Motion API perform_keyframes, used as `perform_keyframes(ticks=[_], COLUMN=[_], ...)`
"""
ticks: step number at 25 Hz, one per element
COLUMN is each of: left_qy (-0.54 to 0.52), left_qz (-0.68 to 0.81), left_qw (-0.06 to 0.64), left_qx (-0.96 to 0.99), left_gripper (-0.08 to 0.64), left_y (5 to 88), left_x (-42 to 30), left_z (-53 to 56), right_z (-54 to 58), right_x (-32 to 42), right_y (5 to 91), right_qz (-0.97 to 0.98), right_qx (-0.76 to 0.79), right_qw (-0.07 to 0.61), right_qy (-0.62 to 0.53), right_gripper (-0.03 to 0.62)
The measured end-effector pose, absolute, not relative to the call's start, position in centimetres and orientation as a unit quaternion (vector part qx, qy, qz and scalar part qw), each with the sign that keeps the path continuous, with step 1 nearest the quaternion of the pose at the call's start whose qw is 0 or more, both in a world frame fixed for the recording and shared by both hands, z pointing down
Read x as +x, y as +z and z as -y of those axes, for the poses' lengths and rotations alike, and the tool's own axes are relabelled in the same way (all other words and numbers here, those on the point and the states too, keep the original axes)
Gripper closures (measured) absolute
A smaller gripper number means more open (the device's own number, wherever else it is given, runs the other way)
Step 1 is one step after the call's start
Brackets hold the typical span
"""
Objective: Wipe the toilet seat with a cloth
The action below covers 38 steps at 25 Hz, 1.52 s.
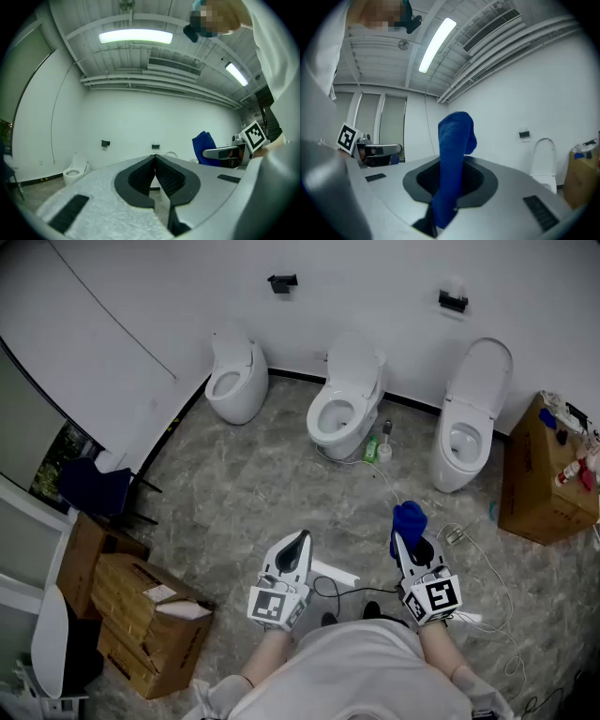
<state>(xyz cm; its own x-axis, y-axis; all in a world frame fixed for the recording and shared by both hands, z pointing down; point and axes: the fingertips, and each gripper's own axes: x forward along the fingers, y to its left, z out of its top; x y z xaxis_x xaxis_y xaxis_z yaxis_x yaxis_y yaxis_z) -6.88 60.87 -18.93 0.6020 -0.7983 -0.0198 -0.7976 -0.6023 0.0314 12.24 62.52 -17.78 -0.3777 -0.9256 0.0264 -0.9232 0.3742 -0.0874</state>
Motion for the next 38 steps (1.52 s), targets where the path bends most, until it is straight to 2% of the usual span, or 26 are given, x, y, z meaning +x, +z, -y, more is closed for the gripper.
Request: perform_keyframes(ticks=[19,29,38], left_qy=[-0.006,0.004,0.004], left_qz=[0.458,0.475,0.471], left_qw=[0.011,0.006,0.009], left_qx=[0.889,0.88,0.882], left_gripper=[0.552,0.552,0.552], left_y=[-18.5,-18.3,-18.0], left_x=[-3.2,0.1,-1.2], left_z=[-59.3,-58.5,-52.8], right_z=[-61.2,-59.3,-54.3], right_x=[15.3,18.8,17.5], right_y=[-17.6,-16.3,-15.2], right_qz=[-0.844,-0.853,-0.853], right_qx=[-0.534,-0.519,-0.516], right_qw=[0.037,0.021,0.017], right_qy=[-0.037,-0.061,-0.075], right_gripper=[0.538,0.538,0.538])
